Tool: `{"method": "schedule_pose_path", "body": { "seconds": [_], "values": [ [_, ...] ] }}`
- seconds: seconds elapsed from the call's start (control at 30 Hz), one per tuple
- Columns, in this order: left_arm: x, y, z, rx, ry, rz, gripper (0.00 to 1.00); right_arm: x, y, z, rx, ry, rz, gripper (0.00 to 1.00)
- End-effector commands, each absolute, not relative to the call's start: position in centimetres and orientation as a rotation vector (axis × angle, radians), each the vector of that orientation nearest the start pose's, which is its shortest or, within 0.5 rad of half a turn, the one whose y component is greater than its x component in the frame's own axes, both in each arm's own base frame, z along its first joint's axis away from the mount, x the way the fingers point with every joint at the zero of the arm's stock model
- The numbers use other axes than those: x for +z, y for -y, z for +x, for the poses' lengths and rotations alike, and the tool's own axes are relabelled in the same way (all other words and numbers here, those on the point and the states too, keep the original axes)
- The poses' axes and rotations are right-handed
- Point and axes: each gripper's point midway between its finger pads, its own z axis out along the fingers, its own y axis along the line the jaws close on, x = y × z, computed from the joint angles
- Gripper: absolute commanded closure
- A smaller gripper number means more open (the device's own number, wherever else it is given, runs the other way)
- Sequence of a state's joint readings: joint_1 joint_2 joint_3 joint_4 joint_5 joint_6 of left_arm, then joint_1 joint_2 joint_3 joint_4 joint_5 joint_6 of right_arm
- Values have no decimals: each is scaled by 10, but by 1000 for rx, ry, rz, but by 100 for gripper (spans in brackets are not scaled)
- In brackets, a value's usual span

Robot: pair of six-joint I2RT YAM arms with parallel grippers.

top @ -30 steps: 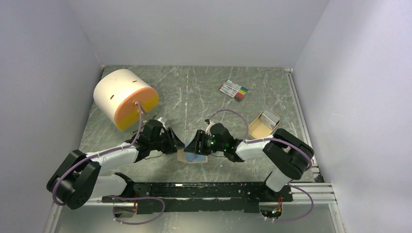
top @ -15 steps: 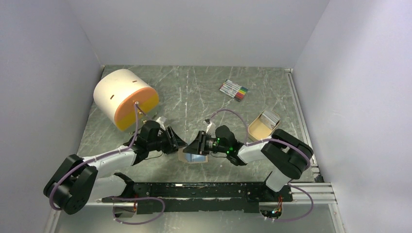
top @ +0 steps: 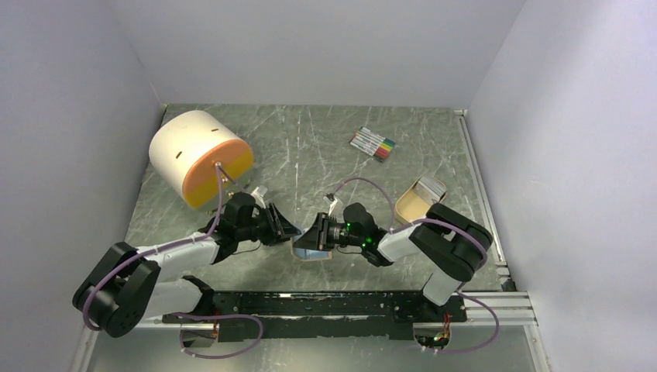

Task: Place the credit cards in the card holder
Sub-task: Insert the credit card into the card holder.

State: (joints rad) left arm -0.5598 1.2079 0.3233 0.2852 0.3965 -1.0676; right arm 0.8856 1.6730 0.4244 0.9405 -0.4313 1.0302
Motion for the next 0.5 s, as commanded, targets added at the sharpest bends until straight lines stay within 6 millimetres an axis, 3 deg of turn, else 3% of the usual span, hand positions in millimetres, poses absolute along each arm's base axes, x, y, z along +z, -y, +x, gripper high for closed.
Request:
{"method": "schedule_pose_path", "body": {
  "seconds": [0.0, 0.13, 0.23, 0.33, 0.47],
  "values": [
    [63, 240, 206, -1188, -2448, -318, 60, 85, -359, 161, 1558, -2201, -251, 71],
    [59, 233, 211, -1091, -2460, -290, 69, 92, -349, 171, 1397, -2212, -297, 65],
    [57, 228, 213, -1044, -2467, -274, 73, 105, -335, 192, 1194, -2209, -304, 58],
    [57, 226, 214, -1009, -2475, -248, 76, 114, -306, 225, 874, -2234, -277, 55],
    [54, 224, 212, -995, -2482, -219, 91, 131, -256, 269, 515, -2240, -249, 54]
  ]
}}
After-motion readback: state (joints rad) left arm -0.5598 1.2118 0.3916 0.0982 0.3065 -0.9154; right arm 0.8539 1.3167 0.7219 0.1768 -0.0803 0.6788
